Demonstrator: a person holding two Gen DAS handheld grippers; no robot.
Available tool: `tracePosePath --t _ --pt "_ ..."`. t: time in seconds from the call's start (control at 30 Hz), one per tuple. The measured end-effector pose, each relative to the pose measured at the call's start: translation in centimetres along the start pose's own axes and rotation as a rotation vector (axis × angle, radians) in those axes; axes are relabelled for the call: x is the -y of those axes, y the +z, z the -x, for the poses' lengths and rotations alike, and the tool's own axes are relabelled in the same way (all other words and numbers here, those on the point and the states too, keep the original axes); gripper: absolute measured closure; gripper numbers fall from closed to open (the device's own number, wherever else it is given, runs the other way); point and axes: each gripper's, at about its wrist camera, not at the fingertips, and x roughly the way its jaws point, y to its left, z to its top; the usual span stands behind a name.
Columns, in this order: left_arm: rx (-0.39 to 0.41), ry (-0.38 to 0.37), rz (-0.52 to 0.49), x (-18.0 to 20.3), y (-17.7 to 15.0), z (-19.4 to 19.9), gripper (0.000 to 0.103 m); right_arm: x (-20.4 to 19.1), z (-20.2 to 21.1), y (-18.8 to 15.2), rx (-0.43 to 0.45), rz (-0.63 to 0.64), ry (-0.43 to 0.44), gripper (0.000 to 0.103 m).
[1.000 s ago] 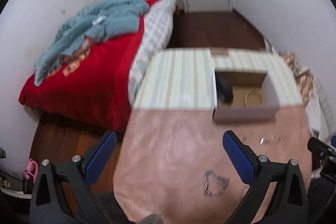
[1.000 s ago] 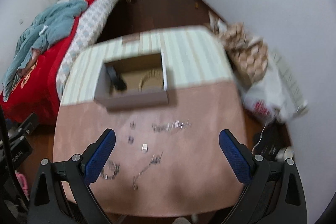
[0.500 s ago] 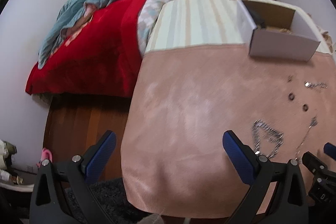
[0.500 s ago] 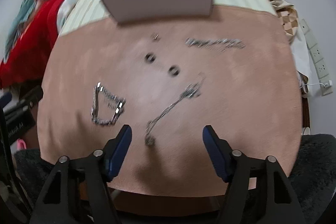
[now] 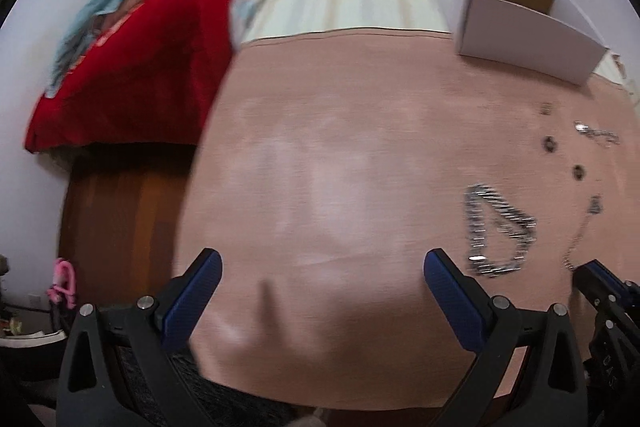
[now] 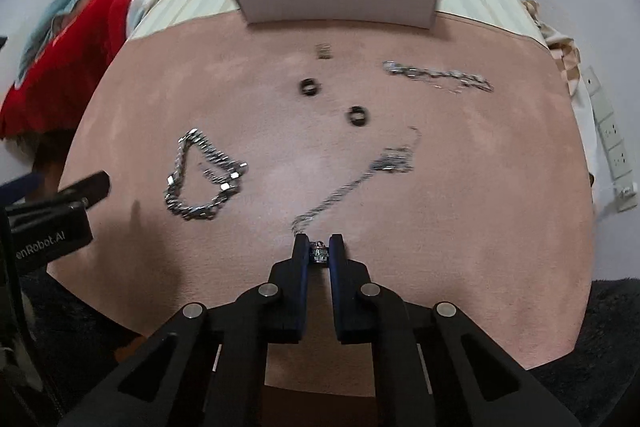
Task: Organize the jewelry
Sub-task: 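Grasp the chunky silver chain bracelet with the left gripper while the right grasps the pendant necklace, then lower the chain bracelet into the box with the left gripper while the right lowers the necklace in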
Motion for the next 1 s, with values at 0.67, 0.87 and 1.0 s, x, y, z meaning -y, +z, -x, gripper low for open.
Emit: tracePosePath --t 0.67,0.87,1.0 --pt "-0.044 -0.211 -0.088 6.4 2.1 -0.9 0.101 7.7 1.3 3.0 0.025 -0.160 0.094 0.093" --pt "-0.011 -0.252 -0.042 4.3 2.8 0.8 0.101 8.2 3.3 4.0 0.076 -0.181 0.134 0.093" --pt "0.014 -0.286 -0.019 3.7 3.7 2.6 0.101 8.6 5.0 4.9 0.117 -0.184 0.154 0.093"
